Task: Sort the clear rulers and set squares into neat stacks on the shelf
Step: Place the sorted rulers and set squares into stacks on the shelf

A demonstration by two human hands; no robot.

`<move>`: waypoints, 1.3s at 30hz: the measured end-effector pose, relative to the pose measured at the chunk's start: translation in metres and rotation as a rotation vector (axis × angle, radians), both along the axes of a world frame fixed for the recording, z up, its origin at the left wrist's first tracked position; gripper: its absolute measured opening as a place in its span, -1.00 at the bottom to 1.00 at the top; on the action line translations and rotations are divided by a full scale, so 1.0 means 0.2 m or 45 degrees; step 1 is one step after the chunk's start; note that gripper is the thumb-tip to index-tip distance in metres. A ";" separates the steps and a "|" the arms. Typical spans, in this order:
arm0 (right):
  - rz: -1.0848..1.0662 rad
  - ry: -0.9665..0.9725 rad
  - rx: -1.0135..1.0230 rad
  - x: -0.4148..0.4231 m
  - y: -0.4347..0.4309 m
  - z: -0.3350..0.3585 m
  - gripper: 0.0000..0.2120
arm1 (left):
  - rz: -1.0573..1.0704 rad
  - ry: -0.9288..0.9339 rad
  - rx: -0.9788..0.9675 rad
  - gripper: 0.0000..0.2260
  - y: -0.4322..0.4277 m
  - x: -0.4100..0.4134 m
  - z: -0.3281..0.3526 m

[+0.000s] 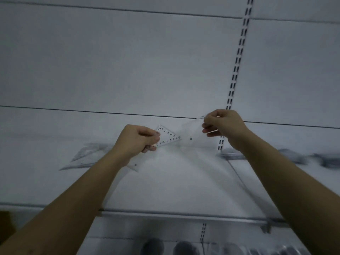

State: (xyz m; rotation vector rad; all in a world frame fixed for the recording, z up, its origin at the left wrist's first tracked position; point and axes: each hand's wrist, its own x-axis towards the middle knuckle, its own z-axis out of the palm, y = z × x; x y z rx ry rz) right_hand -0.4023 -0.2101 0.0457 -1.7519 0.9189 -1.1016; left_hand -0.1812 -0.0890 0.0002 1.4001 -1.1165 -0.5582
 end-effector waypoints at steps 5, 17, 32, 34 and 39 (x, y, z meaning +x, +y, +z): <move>-0.146 0.001 -0.013 -0.41 -0.13 -0.01 -0.92 | -0.186 -0.086 0.050 -0.93 -0.25 -0.33 0.02; -0.263 0.004 0.002 -0.99 -0.41 -0.01 -0.93 | -0.222 -0.357 0.271 -0.83 -0.78 -0.85 0.03; -0.145 0.127 -0.030 -1.16 -0.67 -0.02 -0.93 | 0.123 -1.252 0.672 -0.74 -0.97 -0.99 -0.03; -0.133 0.122 -0.054 -1.18 -0.69 0.00 -0.95 | 0.097 -1.288 0.730 -0.78 -0.98 -1.00 -0.01; -0.318 0.446 -0.593 -1.25 -0.71 0.04 -0.95 | 0.082 -1.247 0.605 -0.80 -1.01 -1.07 0.05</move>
